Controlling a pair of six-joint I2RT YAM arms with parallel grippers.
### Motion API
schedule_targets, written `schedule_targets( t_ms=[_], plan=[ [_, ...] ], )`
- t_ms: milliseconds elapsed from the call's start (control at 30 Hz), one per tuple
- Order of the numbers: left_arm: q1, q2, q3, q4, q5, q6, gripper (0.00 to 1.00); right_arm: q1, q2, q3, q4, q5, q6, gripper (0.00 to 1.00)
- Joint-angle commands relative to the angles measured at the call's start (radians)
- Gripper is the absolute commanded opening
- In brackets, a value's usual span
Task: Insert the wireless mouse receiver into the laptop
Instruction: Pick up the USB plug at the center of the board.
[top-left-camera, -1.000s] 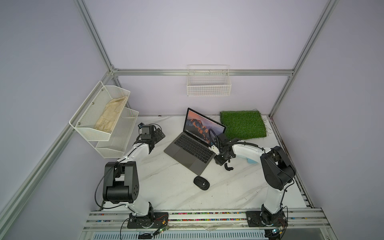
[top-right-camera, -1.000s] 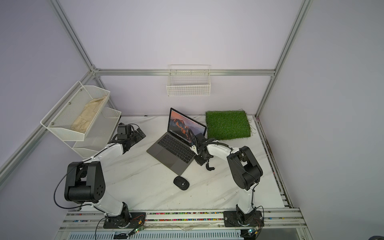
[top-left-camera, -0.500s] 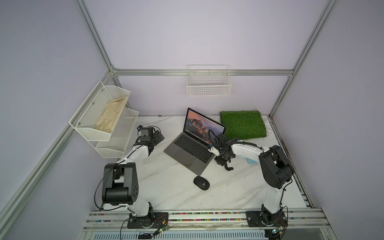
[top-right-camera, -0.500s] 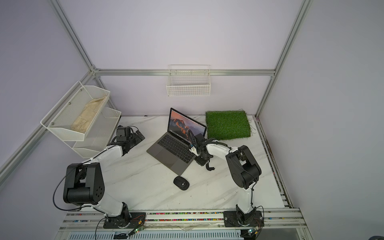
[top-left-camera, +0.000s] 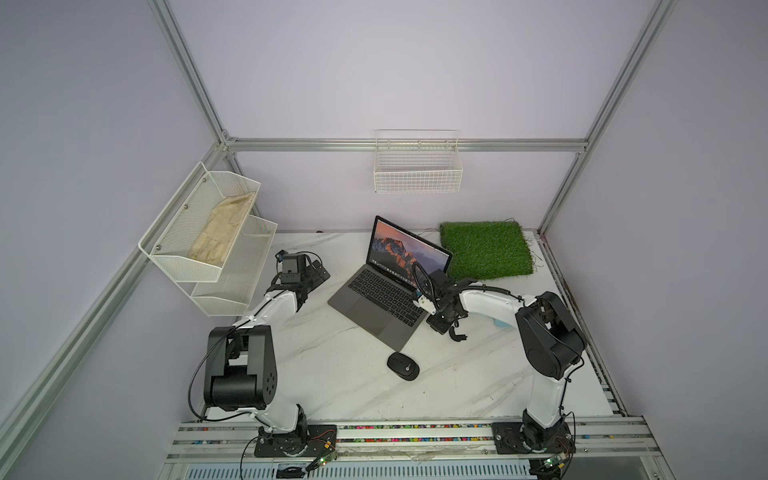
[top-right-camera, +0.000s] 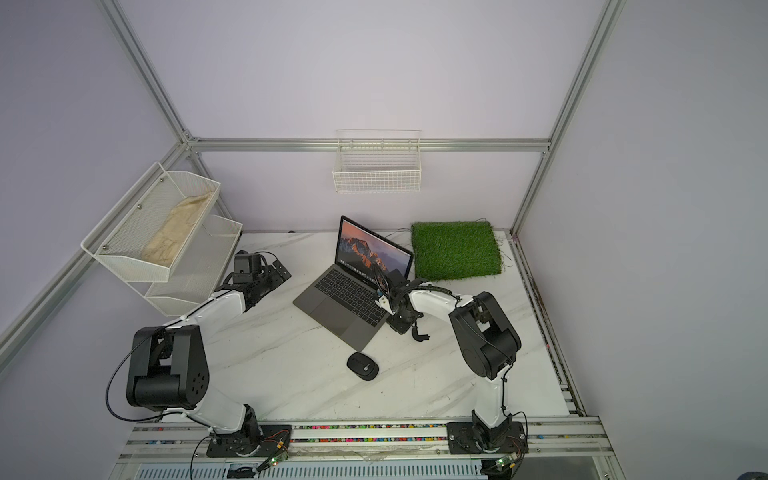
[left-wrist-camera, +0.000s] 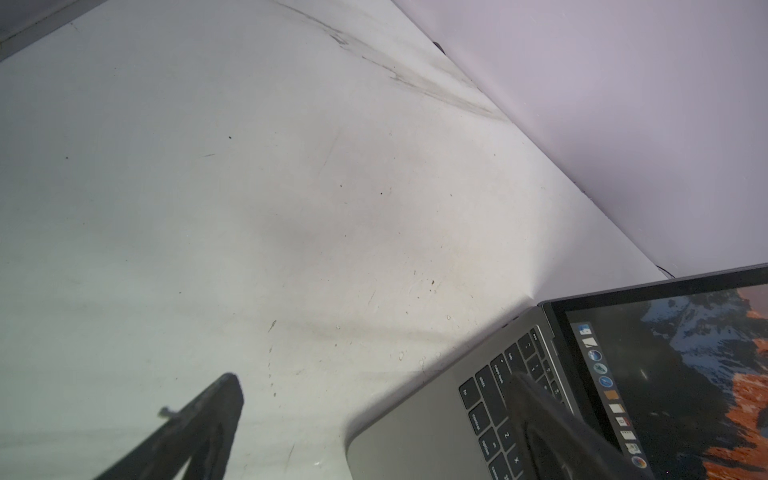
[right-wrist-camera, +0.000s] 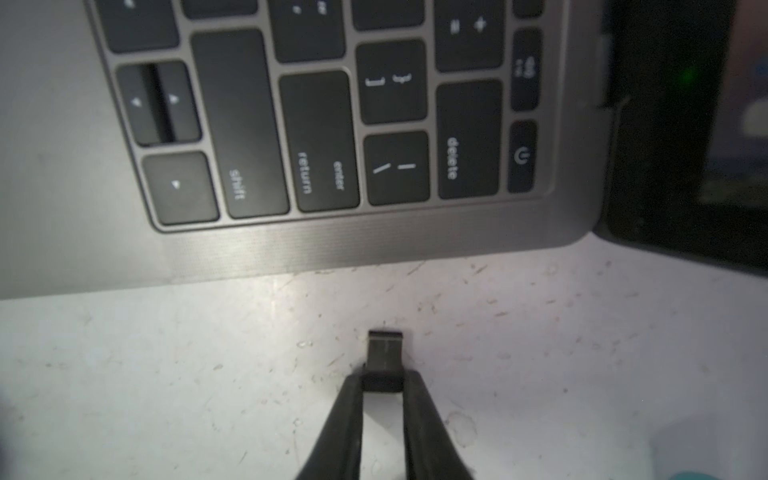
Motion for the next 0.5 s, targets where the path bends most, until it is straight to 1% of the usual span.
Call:
schedule_targets(
  t_ms=[0, 233, 367, 467],
  plan=[
    [0.006, 0.0, -0.006, 0.035, 0.026, 0.025, 1.0, 0.005, 0.01, -0.023, 0.007, 0.027, -0.001, 0.16],
    [-0.015, 0.051, 0.023, 0.036, 0.082, 0.003, 1.0, 0.004, -0.052, -0.033, 0.073, 0.042, 0.011, 0.09],
    [-0.041, 0.113, 0.079, 0.008, 0.119, 0.004, 1.0, 0.005, -0.107, -0.063, 0.147, 0.045, -0.009, 0.07],
    [-0.058, 0.167, 0.134, -0.034, 0.141, 0.004, 1.0, 0.004, -0.113, -0.075, 0.168, 0.057, -0.029, 0.06]
  ],
)
